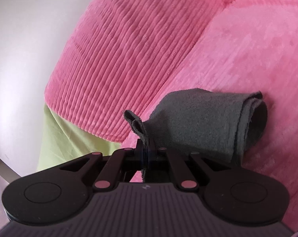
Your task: Clean container
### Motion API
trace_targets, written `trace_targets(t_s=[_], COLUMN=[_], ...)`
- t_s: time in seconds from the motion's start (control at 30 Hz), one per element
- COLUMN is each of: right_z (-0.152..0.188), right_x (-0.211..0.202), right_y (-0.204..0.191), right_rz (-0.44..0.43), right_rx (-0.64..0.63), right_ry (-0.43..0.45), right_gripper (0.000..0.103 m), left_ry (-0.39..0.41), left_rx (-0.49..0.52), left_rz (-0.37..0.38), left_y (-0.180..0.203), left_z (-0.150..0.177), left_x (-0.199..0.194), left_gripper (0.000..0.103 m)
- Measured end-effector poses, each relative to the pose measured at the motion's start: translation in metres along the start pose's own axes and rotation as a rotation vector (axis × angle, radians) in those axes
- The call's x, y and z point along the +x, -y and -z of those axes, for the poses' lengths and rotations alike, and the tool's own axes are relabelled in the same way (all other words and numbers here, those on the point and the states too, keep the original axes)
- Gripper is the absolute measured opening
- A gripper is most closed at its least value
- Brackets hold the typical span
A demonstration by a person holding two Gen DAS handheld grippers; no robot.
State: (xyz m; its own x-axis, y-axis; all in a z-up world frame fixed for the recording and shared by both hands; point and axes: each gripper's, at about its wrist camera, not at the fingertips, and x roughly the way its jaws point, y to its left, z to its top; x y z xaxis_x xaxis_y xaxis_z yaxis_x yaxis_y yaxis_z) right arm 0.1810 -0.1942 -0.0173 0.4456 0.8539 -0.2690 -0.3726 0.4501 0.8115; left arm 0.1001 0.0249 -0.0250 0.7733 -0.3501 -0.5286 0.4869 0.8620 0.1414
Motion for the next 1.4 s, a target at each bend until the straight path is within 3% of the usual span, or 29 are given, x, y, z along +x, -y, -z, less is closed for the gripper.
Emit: trace_targets(t_s=[0.17, 0.27, 0.47, 0.67, 0.9, 1.1, 1.17, 1.27, 1.33, 1.4], right_z=[-0.004, 0.001, 0.011, -0.008, 0.009, -0.017, -0.012, 0.005, 0.005, -0.007], right_x=[0.004, 0.004, 0.004, 0.003, 0.015, 0.005, 0.005, 0.007, 0.007, 0.004], right_y=[-0.02, -0.035, -0.045, -0.03, -0.05, -0.027, -0.033, -0.046, -0.05, -0.041], right_rz=[0.127, 0.181, 0.105, 0.18, 0.086, 0.213, 0.201, 0.104, 0.124, 0.19], right_rx=[-0.2, -0.309, -0.341, -0.283, -0.384, -0.265, -0.286, -0.337, -0.387, -0.361], right_ry=[0.063, 0.05, -0.061, 0.058, -0.062, 0.104, 0.077, -0.041, -0.041, 0.028], right_gripper=[0.002, 0.002, 0.002, 0.002, 0.001, 0.002, 0.003, 0.003, 0.001, 0.001], left_ry=[-0.001, -0.001, -0.001, 0.002, 0.002, 0.004, 0.005, 0.003, 0.001, 0.002], left_rx=[0.003, 0.0, 0.005, 0.014, 0.041, 0.137, 0.152, 0.159, 0.17, 0.178], left_rz=[-0.004, -0.008, -0.018, -0.024, -0.04, -0.085, -0.091, -0.093, -0.096, -0.099], left_y=[0.003, 0.006, 0.013, 0.014, 0.018, 0.036, 0.039, 0.04, 0.042, 0.045], left_z=[0.005, 0.007, 0.015, 0.013, 0.012, 0.01, 0.01, 0.011, 0.011, 0.01], left_x=[-0.002, -0.004, -0.013, -0.007, -0.004, 0.0, 0.0, 0.001, 0.001, 0.002], left_gripper=[0.084, 0.084, 0.084, 0.084, 0.084, 0.084, 0.084, 0.084, 0.084, 0.084])
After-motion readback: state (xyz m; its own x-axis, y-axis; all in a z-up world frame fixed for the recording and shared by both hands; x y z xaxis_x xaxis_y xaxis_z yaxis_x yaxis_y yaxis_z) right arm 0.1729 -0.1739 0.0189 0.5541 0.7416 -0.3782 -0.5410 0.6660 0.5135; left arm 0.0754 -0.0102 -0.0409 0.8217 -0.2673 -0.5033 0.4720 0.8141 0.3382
